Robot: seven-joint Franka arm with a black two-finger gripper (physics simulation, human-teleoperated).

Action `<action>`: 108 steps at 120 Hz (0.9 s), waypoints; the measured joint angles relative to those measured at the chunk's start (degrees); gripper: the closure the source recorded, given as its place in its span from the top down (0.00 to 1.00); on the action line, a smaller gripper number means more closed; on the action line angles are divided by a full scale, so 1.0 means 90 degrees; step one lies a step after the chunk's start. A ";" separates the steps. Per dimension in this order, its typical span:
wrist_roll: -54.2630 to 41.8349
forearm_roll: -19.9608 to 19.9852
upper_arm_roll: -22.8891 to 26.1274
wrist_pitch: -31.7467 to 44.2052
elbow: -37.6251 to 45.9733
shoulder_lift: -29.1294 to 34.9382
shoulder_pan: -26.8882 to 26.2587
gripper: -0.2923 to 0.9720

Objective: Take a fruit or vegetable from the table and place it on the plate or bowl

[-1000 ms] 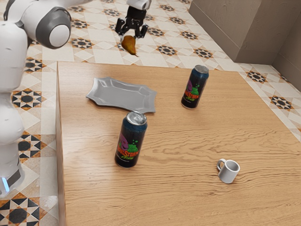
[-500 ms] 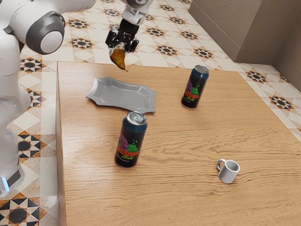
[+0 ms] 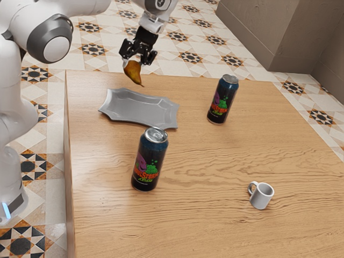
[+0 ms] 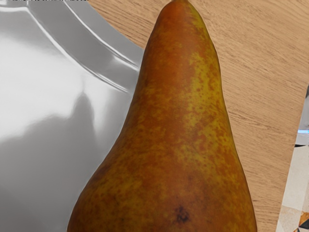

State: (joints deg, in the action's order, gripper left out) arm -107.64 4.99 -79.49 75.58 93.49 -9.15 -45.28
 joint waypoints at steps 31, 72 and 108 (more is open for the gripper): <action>0.0056 -0.0012 -0.0017 -0.0032 0.0061 0.0000 -0.0251 0.42; 0.0208 -0.0351 0.0005 -0.0265 0.0036 -0.0030 -0.0611 0.73; 0.0448 -0.0104 0.0972 -0.0267 -0.0313 -0.0050 -0.1068 0.76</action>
State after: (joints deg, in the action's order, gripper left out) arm -103.61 4.05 -70.74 73.17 90.67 -9.60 -54.89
